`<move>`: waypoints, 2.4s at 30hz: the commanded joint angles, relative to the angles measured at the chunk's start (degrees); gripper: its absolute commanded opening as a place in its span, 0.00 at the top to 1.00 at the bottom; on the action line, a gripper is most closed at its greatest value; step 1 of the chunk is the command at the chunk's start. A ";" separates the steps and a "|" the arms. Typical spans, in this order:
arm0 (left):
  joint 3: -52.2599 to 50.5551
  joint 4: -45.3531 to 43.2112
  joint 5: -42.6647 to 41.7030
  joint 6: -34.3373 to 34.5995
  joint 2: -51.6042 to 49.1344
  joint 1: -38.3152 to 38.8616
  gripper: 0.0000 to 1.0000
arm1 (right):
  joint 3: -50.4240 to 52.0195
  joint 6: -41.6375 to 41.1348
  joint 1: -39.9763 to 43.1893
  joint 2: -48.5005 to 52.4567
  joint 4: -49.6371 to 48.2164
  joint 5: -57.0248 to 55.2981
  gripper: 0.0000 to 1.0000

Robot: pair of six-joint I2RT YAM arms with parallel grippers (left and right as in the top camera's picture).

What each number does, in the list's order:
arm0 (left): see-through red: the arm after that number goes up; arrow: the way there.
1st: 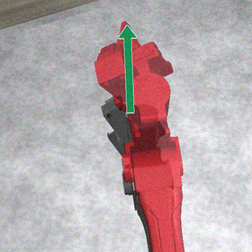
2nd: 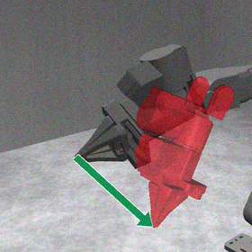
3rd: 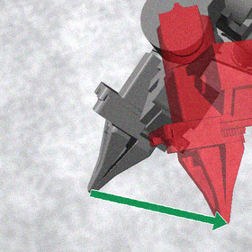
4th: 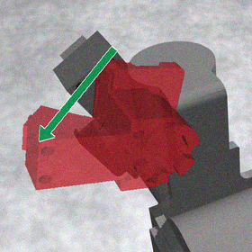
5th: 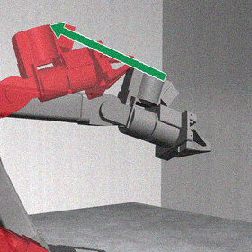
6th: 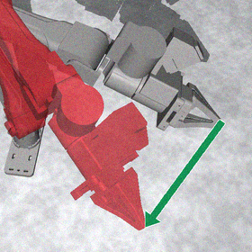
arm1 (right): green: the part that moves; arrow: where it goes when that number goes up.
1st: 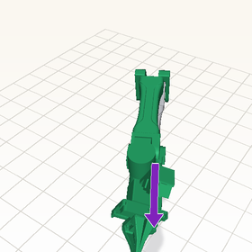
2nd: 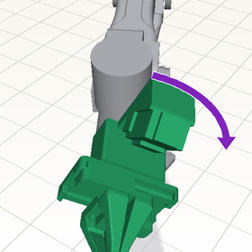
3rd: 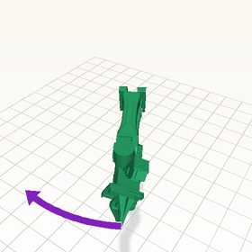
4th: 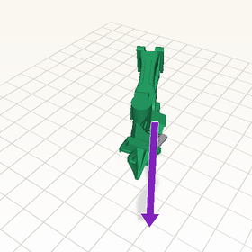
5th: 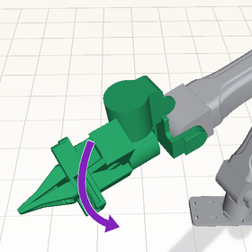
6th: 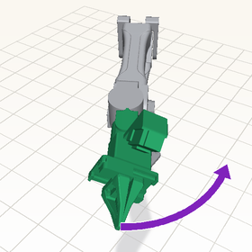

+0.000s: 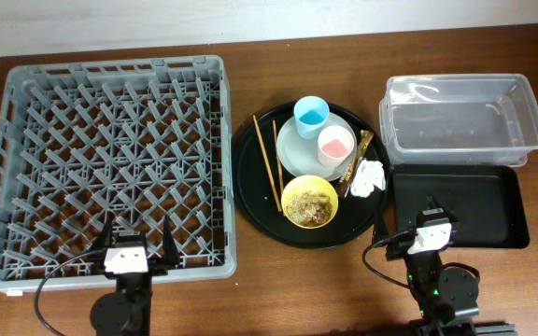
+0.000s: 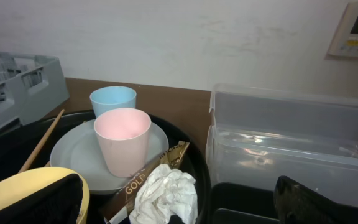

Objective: Sort waste into correct bins and load items into the dishwasher rack
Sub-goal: 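Move the left gripper over the black tray toward the chopsticks, then lower the left gripper and grasp the wooden chopsticks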

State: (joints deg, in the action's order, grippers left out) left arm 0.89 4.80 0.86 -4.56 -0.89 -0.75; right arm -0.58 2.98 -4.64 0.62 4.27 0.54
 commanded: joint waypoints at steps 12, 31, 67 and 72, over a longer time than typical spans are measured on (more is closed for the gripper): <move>-0.37 -0.94 3.41 -2.62 0.26 0.17 0.01 | 0.26 -0.22 0.26 -0.42 0.28 -0.33 0.01; 60.00 27.61 -17.59 -1.66 -29.00 0.22 0.01 | 0.26 -0.20 0.26 -0.42 0.28 -0.33 0.01; 108.54 59.23 -8.33 22.99 -113.00 29.49 0.57 | 0.26 -0.20 0.26 -0.42 0.28 -0.33 0.01; 108.54 59.23 -7.17 23.02 -117.11 29.53 0.57 | 0.26 -0.20 0.26 -0.42 0.28 -0.33 0.02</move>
State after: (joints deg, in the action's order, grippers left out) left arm 109.58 64.01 -8.93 17.61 -116.62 29.02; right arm -0.58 3.03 -4.62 0.58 4.27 0.51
